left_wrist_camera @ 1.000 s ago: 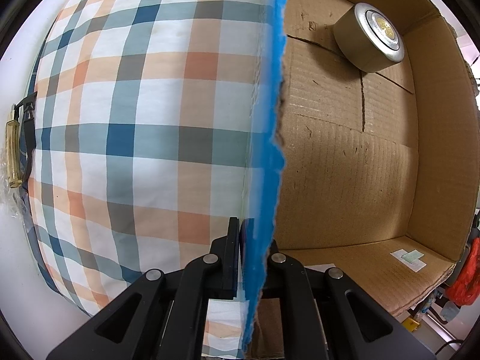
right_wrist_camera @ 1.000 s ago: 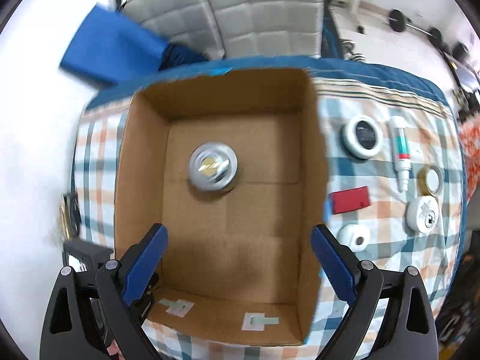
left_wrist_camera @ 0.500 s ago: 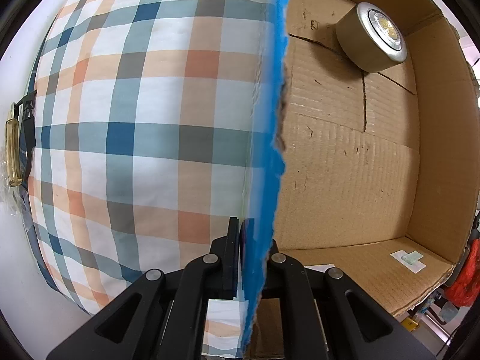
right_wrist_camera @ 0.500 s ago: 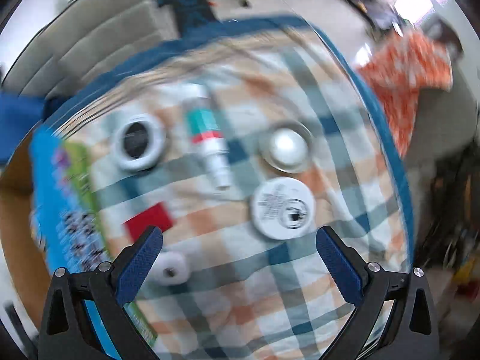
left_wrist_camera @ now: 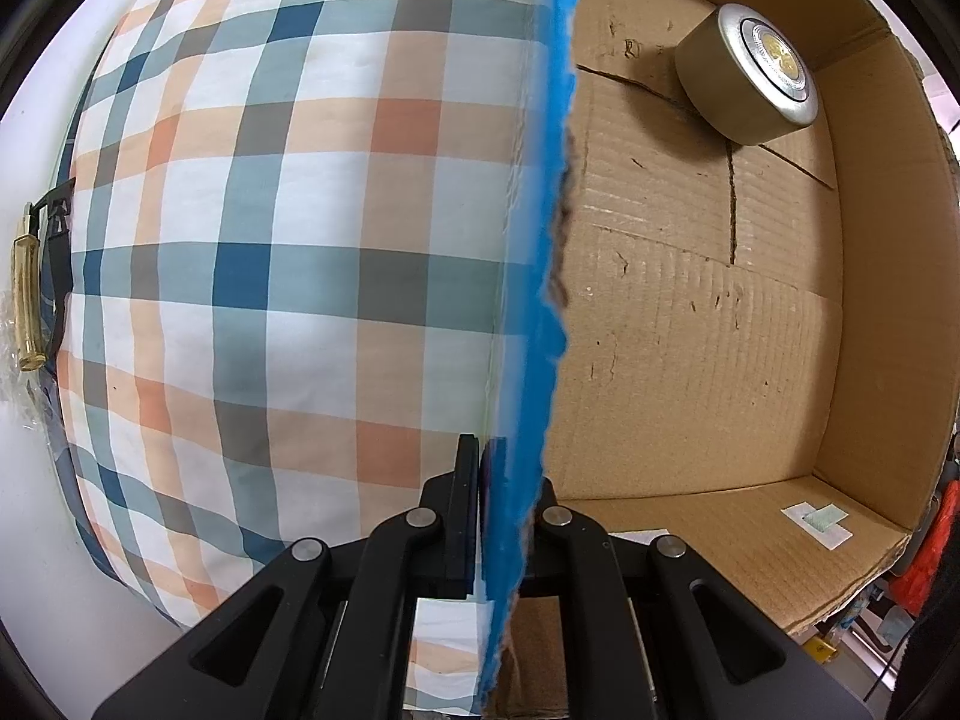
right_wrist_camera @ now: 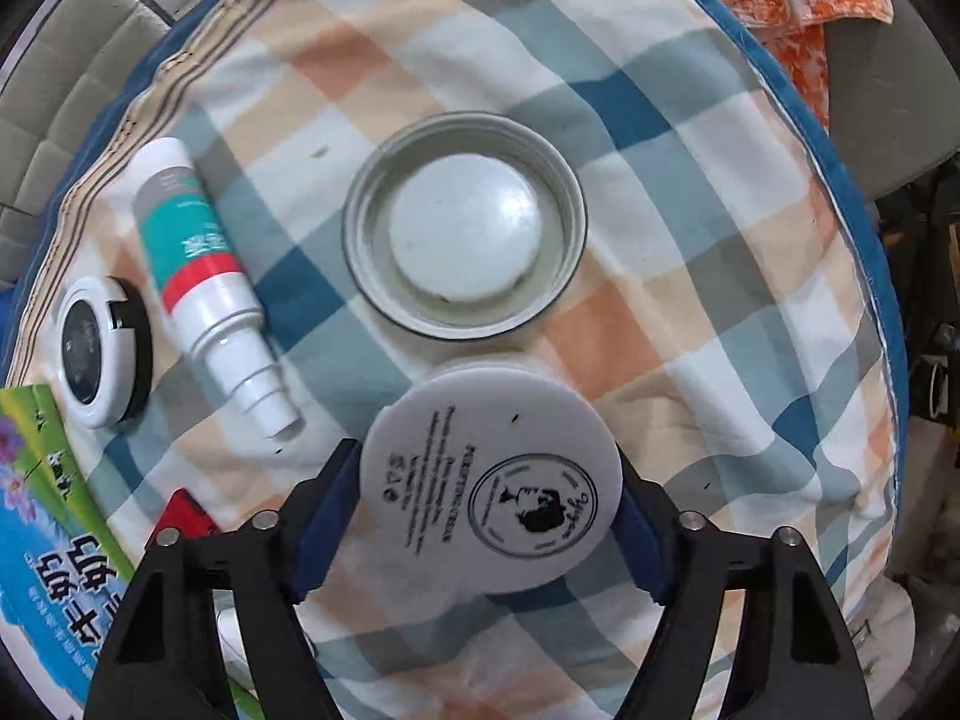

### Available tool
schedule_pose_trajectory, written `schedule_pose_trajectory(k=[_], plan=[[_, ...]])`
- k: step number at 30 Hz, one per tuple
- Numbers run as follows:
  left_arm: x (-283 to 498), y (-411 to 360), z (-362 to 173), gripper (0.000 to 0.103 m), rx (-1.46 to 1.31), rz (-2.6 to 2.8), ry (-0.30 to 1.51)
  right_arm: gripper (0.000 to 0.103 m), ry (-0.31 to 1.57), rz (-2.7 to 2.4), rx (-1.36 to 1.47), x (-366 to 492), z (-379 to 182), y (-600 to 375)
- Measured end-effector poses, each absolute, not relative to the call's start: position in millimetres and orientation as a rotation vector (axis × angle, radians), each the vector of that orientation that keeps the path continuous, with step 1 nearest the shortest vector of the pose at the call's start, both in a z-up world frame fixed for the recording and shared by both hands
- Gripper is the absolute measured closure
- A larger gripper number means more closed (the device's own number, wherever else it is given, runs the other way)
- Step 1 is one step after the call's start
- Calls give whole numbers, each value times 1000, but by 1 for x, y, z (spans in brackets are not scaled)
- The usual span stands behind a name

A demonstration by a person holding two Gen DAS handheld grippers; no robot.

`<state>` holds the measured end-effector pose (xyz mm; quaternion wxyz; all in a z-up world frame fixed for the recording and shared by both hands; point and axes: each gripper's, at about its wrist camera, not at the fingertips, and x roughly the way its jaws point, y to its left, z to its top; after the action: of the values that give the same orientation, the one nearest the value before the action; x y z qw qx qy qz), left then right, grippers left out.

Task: Organize rigid objects
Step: 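Move the right gripper back to the white cream jar and grasp it, then place the white cream jar beside the silver tin with the right gripper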

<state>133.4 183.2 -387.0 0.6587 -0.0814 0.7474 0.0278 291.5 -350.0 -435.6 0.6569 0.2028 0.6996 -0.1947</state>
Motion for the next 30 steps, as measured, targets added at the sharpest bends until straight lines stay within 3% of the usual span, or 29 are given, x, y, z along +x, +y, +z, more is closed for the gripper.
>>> schedule_pose_trajectory(k=[2, 14, 30], plan=[[133, 183, -387, 99, -183, 63, 1692, 31, 1590, -449, 473, 290, -439, -353], [133, 184, -388, 99, -184, 61, 1693, 32, 1574, -411, 452, 299, -425, -344], [134, 184, -387, 99, -183, 59, 1688, 32, 1417, 60, 384, 305, -270, -183]])
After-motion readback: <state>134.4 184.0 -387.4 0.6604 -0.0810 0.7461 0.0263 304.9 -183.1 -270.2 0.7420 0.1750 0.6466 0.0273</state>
